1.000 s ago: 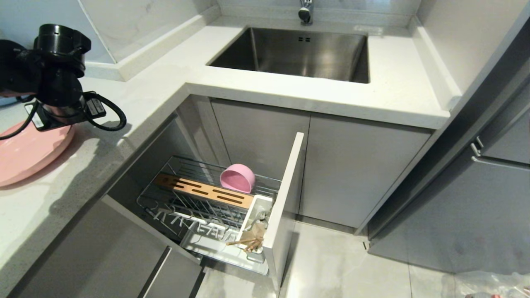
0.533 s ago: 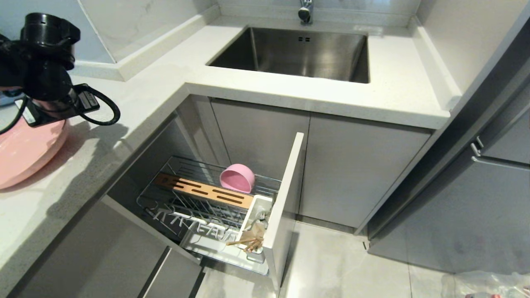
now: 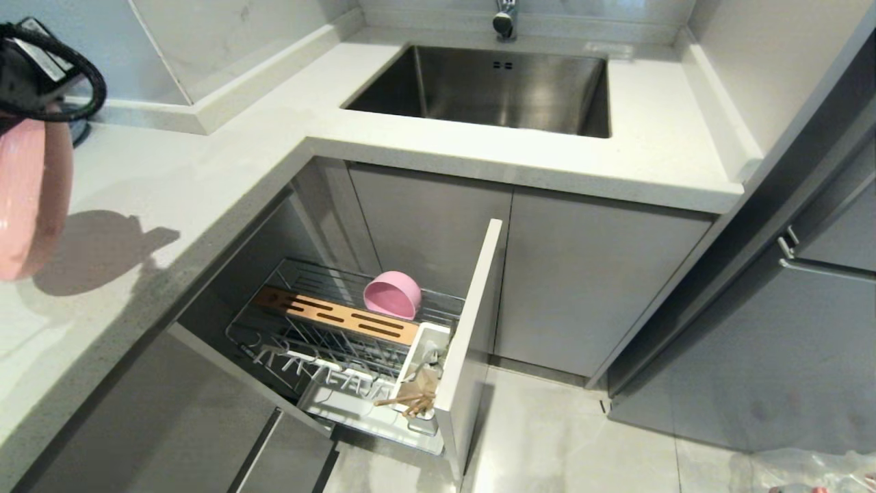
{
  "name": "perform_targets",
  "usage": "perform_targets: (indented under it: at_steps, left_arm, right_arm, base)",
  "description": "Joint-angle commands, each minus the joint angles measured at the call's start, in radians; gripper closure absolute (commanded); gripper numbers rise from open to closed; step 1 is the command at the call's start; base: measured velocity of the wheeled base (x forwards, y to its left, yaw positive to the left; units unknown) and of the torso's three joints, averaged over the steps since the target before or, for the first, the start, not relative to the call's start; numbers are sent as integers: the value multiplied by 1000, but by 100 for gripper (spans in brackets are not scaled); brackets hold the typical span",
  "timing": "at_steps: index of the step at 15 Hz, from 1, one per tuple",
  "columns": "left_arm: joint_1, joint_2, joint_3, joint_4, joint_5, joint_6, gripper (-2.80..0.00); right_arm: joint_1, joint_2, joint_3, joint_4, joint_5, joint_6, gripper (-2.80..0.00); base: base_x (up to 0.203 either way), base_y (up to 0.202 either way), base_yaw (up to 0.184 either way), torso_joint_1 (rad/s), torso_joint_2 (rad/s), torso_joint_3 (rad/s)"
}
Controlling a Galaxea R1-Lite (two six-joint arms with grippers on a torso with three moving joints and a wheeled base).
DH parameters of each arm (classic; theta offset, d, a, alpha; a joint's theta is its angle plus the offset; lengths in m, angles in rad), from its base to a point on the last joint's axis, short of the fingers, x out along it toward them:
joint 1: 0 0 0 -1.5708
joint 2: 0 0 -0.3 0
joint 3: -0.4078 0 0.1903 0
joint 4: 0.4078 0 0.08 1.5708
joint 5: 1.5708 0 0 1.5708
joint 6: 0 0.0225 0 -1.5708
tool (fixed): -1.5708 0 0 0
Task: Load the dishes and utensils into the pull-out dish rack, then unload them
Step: Pick up the plate and place it in the cupboard
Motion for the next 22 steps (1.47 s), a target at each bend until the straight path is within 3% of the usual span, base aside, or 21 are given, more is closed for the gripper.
perform_targets:
  at_steps: [1,3,7,9,11,14,19,22]
  left_arm:
    - [-36,-94,13,2,-66,-36,0]
    - [-106,-164,66,-2,-185,-70,0]
    - [-286,-284,241,-36,-385,-76,0]
    - [-375,-324,347,-89,-455,-75,0]
    - [-468,-343,481,-186,-483,-70,0]
    - [-575,-295,659,-343,-475,-42,0]
    - [-587,-243,700,-358,-416,-23,0]
    - [-641,-243,716,-380,-225,-33,0]
  right_arm:
    - [0,0,0,0,1,-1,0]
    - [0,0,0,0,1,0,0]
    - [0,0,0,0,1,-1,0]
    - [0,0,0,0,1,-1,0]
    - [0,0,0,0,1,1,0]
    - [0,0,0,0,1,0,0]
    - [0,0,0,0,-1,-1,0]
    - [0,0,0,0,1,-1,0]
  base:
    - [0,0,0,0,0,0]
    - [0,0,0,0,0,0]
    - [0,0,0,0,0,0]
    - [0,0,0,0,0,0]
    - [0,0,0,0,0,0]
    - [0,0,0,0,0,0]
    - [0,0,0,0,0,0]
    - [0,0,0,0,0,0]
